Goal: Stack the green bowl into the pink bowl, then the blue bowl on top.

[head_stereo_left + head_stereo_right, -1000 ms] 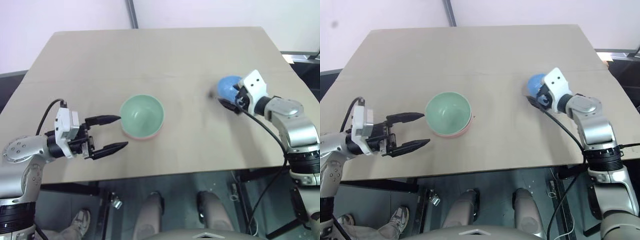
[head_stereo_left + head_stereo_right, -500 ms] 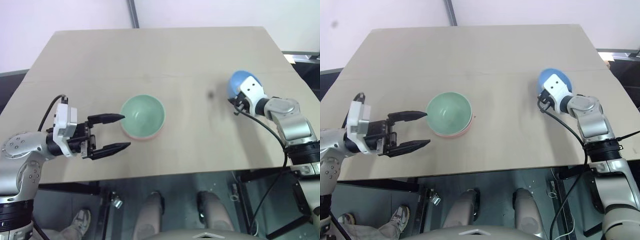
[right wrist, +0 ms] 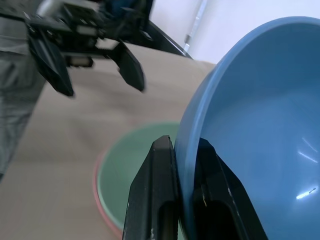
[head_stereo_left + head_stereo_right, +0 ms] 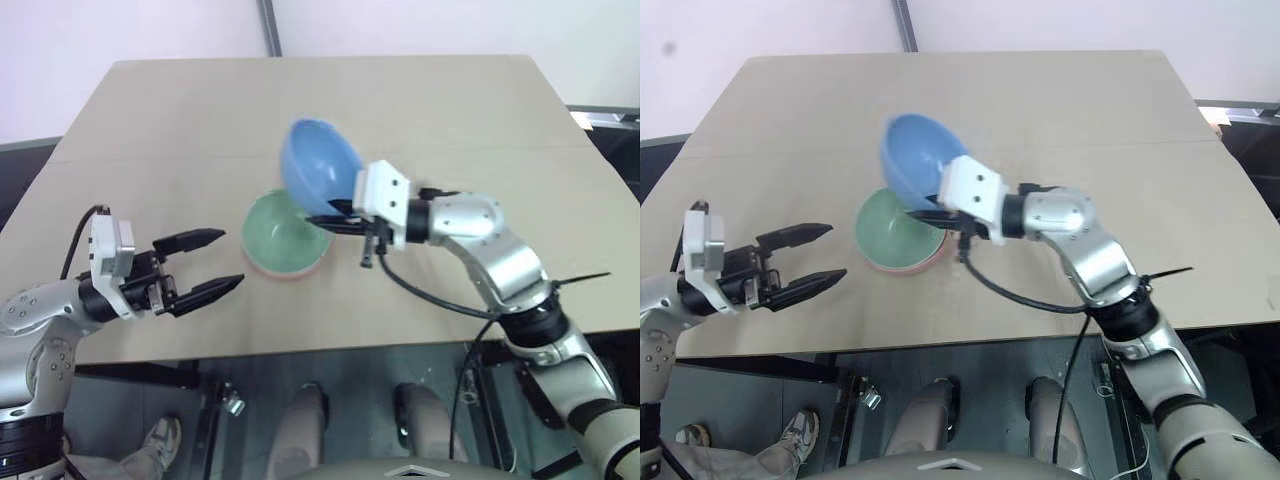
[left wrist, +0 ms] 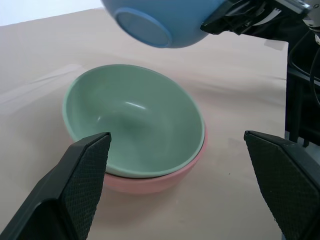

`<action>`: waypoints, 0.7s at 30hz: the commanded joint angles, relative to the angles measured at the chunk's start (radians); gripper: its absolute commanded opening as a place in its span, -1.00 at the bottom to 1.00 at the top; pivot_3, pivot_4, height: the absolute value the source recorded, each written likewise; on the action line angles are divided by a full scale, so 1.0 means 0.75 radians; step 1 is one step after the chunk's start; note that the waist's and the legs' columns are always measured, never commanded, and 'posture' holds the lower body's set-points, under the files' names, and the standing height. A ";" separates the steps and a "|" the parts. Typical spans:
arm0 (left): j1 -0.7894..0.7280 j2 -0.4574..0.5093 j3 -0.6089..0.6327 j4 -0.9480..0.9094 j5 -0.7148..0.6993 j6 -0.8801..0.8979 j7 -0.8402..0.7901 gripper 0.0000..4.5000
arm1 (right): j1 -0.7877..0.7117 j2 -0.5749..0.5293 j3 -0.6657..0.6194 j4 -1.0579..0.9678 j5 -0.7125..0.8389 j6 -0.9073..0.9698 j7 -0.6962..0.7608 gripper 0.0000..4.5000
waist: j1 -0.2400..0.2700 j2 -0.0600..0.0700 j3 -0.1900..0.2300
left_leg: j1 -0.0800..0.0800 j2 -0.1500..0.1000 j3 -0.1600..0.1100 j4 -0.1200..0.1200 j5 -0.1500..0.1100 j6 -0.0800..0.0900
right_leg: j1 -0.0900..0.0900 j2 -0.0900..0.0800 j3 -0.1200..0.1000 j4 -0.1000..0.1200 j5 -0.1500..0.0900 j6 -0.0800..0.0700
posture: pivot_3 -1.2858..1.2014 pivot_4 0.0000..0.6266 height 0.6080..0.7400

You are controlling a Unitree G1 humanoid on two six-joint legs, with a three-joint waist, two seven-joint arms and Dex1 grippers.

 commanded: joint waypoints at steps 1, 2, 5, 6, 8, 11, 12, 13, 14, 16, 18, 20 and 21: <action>0.019 0.008 0.065 -0.023 -0.007 -0.018 0.014 1.00 | -0.047 0.011 0.046 0.069 -0.037 -0.073 0.044 -0.97 | -0.002 0.000 0.000 | 0.000 0.000 0.000 0.000 0.000 0.000 | 0.000 0.000 0.000 0.000 0.000 0.000 | 0.03 -0.52 1.00; 0.025 0.007 0.069 -0.030 -0.009 -0.014 0.020 1.00 | -0.051 0.013 0.055 0.086 -0.037 -0.084 0.063 -0.97 | -0.002 0.000 0.000 | 0.000 0.000 0.000 0.000 0.000 0.000 | 0.000 0.000 0.000 0.000 0.000 0.000 | 0.03 -0.52 1.00; 0.044 0.006 0.080 -0.045 -0.015 -0.006 0.033 1.00 | -0.058 0.033 0.087 0.140 -0.051 -0.123 0.101 -0.47 | -0.005 0.000 0.000 | 0.000 0.000 0.000 0.000 0.000 0.000 | 0.000 0.000 0.000 0.000 0.000 0.000 | 0.03 -0.52 1.00; 0.050 0.006 0.082 -0.051 -0.018 -0.001 0.039 1.00 | -0.061 0.042 0.095 0.167 -0.063 -0.142 0.104 -0.24 | -0.005 0.000 0.000 | 0.000 0.000 0.000 -0.001 0.000 0.000 | 0.000 0.000 0.000 0.000 0.000 0.000 | 0.03 -0.52 1.00; 0.059 0.004 0.089 -0.064 -0.029 0.009 0.056 1.00 | -0.067 0.054 0.103 0.218 -0.091 -0.179 0.100 0.20 | -0.007 0.000 0.000 | 0.001 0.000 0.000 -0.001 0.000 0.000 | 0.000 0.000 0.000 0.000 0.000 0.000 | 0.03 -0.52 1.00; 0.078 0.000 0.110 -0.092 -0.054 0.038 0.087 1.00 | -0.068 0.077 0.055 0.267 -0.137 -0.259 0.018 0.89 | -0.007 0.000 0.000 | 0.001 0.000 0.000 -0.001 0.000 0.000 | 0.000 0.000 0.000 0.000 0.000 0.000 | 0.03 -0.52 1.00; 0.084 0.000 0.118 -0.104 -0.079 0.069 0.098 1.00 | -0.069 0.077 0.028 0.262 -0.124 -0.263 0.010 0.95 | -0.007 0.000 0.000 | 0.000 0.000 0.000 -0.001 0.000 0.000 | -0.001 0.000 0.000 0.000 0.000 0.000 | 0.03 -0.52 1.00; 0.090 0.003 0.122 -0.114 -0.111 0.105 0.103 1.00 | -0.069 0.077 0.000 0.255 -0.108 -0.266 0.002 0.95 | -0.006 0.000 0.000 | 0.000 0.000 0.000 -0.001 0.000 0.000 | 0.000 0.000 0.000 0.000 0.000 0.000 | 0.03 -0.52 1.00; 0.094 0.005 0.125 -0.121 -0.123 0.119 0.107 1.00 | -0.070 0.077 -0.026 0.245 -0.095 -0.269 -0.008 0.95 | -0.006 0.000 0.000 | 0.000 0.000 0.000 -0.001 0.000 0.000 | -0.001 0.000 0.000 0.000 0.000 0.000 | 0.03 -0.52 1.00; 0.094 0.004 0.114 -0.134 -0.081 0.092 0.130 1.00 | -0.061 0.053 -0.081 0.200 -0.061 -0.263 -0.004 0.95 | -0.002 0.000 0.000 | 0.000 0.000 0.000 -0.001 0.000 0.000 | 0.000 0.000 0.000 0.000 0.000 0.000 | 0.03 -0.52 1.00; 0.082 0.003 0.088 -0.139 -0.028 0.070 0.162 1.00 | -0.039 0.019 -0.151 0.125 0.000 -0.219 0.010 0.95 | -0.001 0.000 0.000 | 0.000 0.000 0.000 -0.001 0.000 0.000 | 0.000 0.000 0.000 0.000 0.000 0.000 | 0.03 -0.52 1.00; 0.055 -0.022 0.059 -0.131 0.036 0.018 0.215 1.00 | -0.007 -0.026 -0.222 0.051 0.075 -0.149 0.017 0.95 | 0.000 0.000 0.000 | 0.000 0.000 0.000 -0.001 0.000 0.000 | 0.000 0.000 0.000 0.000 0.000 0.000 | 0.03 -0.52 1.00; 0.046 -0.029 0.052 -0.127 0.038 0.019 0.224 1.00 | 0.009 -0.039 -0.244 0.029 0.100 -0.119 0.012 0.95 | 0.001 0.000 0.000 | 0.000 0.000 0.000 -0.001 0.000 0.000 | 0.000 0.000 0.000 0.000 0.000 0.000 | 0.03 -0.52 1.00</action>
